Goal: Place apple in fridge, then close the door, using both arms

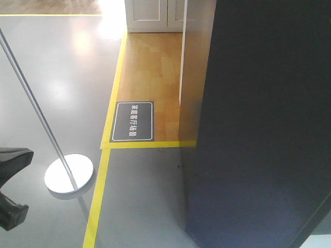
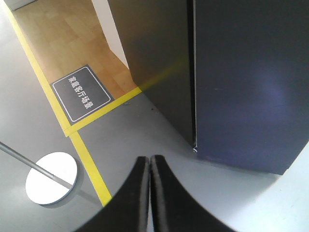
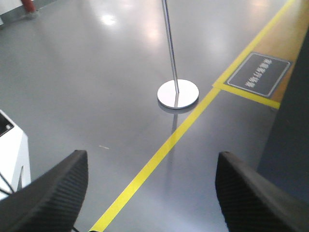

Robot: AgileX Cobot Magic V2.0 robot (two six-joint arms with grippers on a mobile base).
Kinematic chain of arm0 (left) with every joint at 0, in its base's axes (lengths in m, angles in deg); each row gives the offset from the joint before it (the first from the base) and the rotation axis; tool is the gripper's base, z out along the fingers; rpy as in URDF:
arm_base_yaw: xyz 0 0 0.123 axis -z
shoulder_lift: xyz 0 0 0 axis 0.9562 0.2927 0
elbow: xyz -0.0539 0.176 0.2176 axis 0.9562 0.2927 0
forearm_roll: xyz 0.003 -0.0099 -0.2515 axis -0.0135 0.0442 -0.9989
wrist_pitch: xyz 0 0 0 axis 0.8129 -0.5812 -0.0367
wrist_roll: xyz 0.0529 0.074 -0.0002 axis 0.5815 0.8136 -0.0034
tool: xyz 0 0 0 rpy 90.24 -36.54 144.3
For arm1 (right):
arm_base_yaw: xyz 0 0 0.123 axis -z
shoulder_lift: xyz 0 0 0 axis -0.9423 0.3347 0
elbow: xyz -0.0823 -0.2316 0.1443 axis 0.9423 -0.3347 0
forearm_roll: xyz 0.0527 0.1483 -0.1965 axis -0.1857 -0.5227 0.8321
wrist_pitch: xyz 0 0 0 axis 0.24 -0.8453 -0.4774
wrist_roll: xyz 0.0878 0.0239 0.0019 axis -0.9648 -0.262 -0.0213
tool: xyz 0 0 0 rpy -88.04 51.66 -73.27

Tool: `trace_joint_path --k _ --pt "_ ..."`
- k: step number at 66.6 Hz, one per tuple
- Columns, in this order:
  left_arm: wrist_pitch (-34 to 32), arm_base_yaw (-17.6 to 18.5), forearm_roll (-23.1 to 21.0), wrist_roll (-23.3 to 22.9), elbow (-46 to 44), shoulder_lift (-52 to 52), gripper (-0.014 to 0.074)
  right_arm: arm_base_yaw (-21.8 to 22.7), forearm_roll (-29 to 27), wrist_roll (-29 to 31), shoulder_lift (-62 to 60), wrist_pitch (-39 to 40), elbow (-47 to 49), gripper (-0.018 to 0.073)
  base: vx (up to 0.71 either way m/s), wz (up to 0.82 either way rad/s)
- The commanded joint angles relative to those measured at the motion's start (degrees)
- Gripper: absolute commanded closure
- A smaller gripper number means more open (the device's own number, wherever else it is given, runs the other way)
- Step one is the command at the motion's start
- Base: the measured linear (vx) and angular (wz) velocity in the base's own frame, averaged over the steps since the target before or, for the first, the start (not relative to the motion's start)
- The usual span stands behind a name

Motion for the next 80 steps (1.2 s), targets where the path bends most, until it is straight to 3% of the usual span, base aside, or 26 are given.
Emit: trace_joint_path --k 1,13,21,31,43,57,67,80 --pt "-3.2 0.1 0.7 -0.5 -1.4 -0.4 0.0603 0.3 2.7 -3.7 4.0 6.5 1.0 0.0036 0.0 0.0" --pt "-3.2 0.1 0.7 -0.5 -1.4 -0.4 0.0603 0.3 10.2 -4.6 13.8 10.2 1.2 0.0045 0.0 0.0" --pt "-3.2 0.1 0.7 -0.5 -1.4 -0.4 0.0603 0.3 15.4 -4.7 19.8 15.6 1.2 0.011 0.0 0.0" --pt "-3.2 0.1 0.7 -0.5 -1.4 -0.4 0.0603 0.3 21.2 -6.1 25.5 22.7 1.2 0.0316 0.0 0.0" --pt "-3.2 0.1 0.7 -0.5 -1.4 -0.4 0.0603 0.3 23.3 -6.6 30.9 32.3 1.2 0.0578 0.0 0.0" --pt "-3.2 0.1 0.7 -0.5 -1.4 -0.4 0.0603 0.4 25.8 -7.1 37.9 44.9 1.2 0.057 0.0 0.0" --pt "-3.2 0.1 0.7 -0.5 -1.4 -0.4 0.0603 0.4 29.8 -11.8 43.0 53.9 1.2 0.057 0.0 0.0" --pt "-3.2 0.1 0.7 -0.5 -1.4 -0.4 0.0603 0.4 34.7 -15.9 51.3 54.6 5.1 0.0565 0.0 0.0"
